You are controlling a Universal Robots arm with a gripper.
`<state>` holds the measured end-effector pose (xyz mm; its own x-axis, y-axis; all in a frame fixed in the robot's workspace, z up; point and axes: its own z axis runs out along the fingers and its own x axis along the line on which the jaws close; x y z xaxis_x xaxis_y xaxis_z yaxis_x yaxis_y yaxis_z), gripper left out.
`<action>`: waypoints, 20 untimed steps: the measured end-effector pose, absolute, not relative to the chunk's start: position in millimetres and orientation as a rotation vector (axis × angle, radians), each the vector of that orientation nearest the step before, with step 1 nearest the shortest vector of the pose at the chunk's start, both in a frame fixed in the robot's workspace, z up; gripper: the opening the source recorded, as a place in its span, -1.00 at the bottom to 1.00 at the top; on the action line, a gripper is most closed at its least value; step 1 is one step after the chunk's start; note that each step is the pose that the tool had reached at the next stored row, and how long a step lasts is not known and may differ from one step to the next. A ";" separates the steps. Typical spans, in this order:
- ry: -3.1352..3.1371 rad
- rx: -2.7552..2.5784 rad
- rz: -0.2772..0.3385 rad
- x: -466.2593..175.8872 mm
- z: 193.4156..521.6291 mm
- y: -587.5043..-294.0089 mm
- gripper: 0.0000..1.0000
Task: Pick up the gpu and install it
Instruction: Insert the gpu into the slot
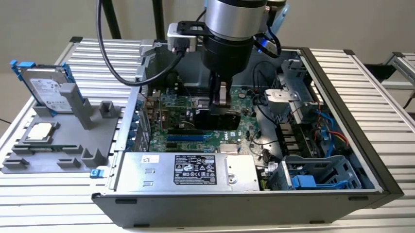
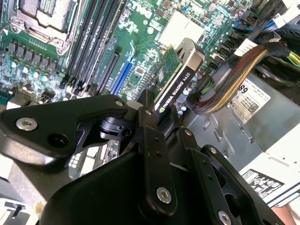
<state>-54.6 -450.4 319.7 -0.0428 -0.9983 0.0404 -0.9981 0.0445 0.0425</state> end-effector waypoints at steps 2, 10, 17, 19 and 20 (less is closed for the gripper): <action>-2.227 2.132 -0.004 -54.7 319.5 -450.4 -1.00; -2.227 2.132 -0.004 -54.7 319.2 -446.5 -1.00; -2.227 2.132 -0.004 -54.7 319.2 -439.0 -1.00; -2.227 2.132 -0.004 -54.6 319.2 -438.3 -1.00; -2.227 2.132 -0.004 -54.6 319.1 -438.0 -1.00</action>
